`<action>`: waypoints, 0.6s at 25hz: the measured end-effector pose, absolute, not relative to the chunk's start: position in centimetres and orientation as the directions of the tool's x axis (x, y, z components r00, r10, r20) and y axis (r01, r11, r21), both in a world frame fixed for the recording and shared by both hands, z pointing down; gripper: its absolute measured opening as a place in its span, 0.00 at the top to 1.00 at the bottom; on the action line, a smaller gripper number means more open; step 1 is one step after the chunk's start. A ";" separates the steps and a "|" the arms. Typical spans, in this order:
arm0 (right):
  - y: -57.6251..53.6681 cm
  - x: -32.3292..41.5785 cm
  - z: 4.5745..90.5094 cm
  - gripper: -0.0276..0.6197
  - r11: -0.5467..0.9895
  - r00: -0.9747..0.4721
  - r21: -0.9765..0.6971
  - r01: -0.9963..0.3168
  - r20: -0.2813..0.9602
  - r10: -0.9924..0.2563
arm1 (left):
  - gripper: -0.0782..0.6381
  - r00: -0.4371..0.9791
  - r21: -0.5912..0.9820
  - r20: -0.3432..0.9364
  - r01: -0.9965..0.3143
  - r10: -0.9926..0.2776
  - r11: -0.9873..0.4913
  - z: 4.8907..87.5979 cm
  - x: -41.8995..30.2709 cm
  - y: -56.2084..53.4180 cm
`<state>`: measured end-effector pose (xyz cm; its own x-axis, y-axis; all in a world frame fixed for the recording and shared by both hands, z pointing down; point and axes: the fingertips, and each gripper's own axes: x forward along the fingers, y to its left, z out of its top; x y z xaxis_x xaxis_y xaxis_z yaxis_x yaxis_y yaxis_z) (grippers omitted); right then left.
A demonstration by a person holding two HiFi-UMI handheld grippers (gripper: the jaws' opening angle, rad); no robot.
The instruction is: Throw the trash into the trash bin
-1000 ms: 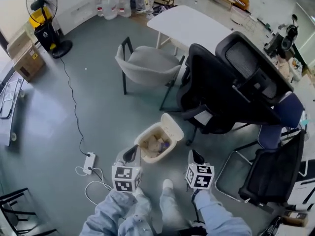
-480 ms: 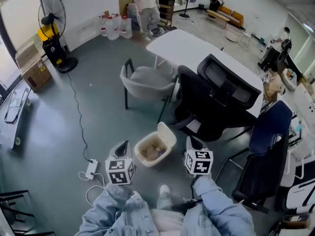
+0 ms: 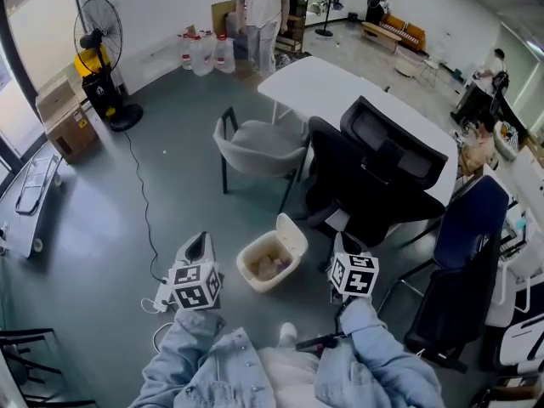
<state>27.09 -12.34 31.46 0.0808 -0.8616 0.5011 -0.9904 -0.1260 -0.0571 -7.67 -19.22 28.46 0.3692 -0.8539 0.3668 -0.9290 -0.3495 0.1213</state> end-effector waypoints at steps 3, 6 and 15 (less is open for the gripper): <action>-12.7 26.8 31.2 0.95 -0.120 0.074 -0.060 -0.991 0.499 -0.863 | 0.88 0.369 0.125 0.370 -0.929 -0.853 -0.348 28.7 -7.7 -19.5; -12.6 26.4 31.2 0.95 -0.115 0.074 -0.051 -0.992 0.508 -0.858 | 0.88 0.376 0.132 0.375 -0.926 -0.848 -0.353 29.1 -7.6 -19.5; -11.7 26.9 30.9 0.95 -0.130 0.100 -0.023 -0.991 0.518 -0.849 | 0.88 0.395 0.147 0.364 -0.919 -0.844 -0.367 29.1 -6.7 -19.0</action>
<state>26.95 -11.69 30.92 0.0998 -0.8493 0.5184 -0.9912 -0.1305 -0.0229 -6.65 -18.95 29.08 0.3951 -0.8436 0.3637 -0.9186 -0.3668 0.1471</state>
